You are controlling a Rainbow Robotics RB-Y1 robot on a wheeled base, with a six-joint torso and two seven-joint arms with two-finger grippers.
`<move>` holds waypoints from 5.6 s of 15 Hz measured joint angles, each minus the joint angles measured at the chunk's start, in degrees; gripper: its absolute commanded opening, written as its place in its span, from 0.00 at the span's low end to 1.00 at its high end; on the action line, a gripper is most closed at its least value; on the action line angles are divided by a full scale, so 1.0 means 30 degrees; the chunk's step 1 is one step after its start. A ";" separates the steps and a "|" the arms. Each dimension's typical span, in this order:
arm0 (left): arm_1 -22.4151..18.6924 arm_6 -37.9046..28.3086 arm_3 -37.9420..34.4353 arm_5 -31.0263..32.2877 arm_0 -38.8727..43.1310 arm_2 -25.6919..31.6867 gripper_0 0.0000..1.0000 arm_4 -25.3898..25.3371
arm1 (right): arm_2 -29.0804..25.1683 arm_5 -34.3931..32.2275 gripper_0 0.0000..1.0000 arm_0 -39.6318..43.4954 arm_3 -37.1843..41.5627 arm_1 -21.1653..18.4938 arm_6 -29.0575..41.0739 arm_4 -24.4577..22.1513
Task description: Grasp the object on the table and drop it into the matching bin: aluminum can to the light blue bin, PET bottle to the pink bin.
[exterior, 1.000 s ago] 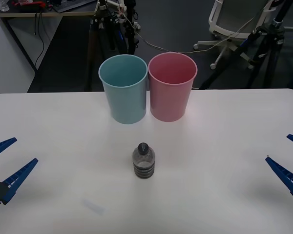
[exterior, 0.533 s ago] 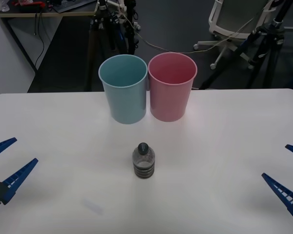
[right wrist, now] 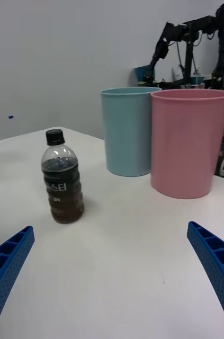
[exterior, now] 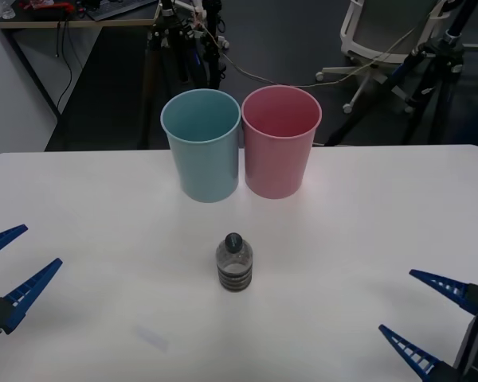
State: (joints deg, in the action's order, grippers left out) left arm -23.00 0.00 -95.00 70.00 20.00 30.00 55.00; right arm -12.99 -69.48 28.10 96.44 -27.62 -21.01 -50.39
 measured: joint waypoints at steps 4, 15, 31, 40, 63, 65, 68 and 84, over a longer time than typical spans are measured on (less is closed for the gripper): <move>0.0000 0.0000 0.0000 0.0000 0.0000 0.0000 1.00 0.0000 | 0.3930 0.1745 1.00 -0.1071 0.0000 -0.0281 -0.1924 -0.0448; 0.0000 0.0001 0.0000 0.0000 0.0000 0.0000 1.00 0.0000 | 0.9318 0.4428 1.00 -0.5111 -0.3593 -0.0292 -0.5328 0.0847; 0.0000 0.0001 0.0001 0.0000 0.0000 0.0000 1.00 0.0000 | 0.9411 0.6224 1.00 -0.8122 -0.6987 0.4243 -0.6288 -0.1363; 0.0000 0.0001 0.0000 0.0000 -0.0001 0.0000 1.00 0.0000 | 0.8958 0.6254 1.00 -0.9975 -0.9379 0.6572 -0.7201 -0.2398; 0.0000 0.0000 0.0000 0.0000 0.0000 0.0000 1.00 0.0000 | 0.8455 0.6936 0.00 -1.1148 -1.0288 0.7809 -0.7374 -0.2975; 0.0000 0.0000 0.0000 0.0000 0.0000 0.0000 1.00 0.0000 | 0.8511 0.6936 0.00 -1.1097 -1.0191 0.7662 -0.7369 -0.2975; 0.0000 0.0001 0.0000 0.0000 -0.0001 0.0000 1.00 0.0000 | 0.9010 0.7613 0.00 -1.0131 -0.8358 0.6635 -0.7280 -0.2780; 0.0000 0.0000 0.0000 0.0000 -0.0001 0.0000 1.00 0.0000 | 0.8863 1.2631 0.00 -0.5352 0.2855 -0.4010 -0.3536 0.4712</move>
State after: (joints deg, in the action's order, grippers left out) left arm -23.00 0.00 -95.00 70.00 20.00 30.00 55.00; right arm 13.60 -31.58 12.05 105.01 -39.65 -31.62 -36.26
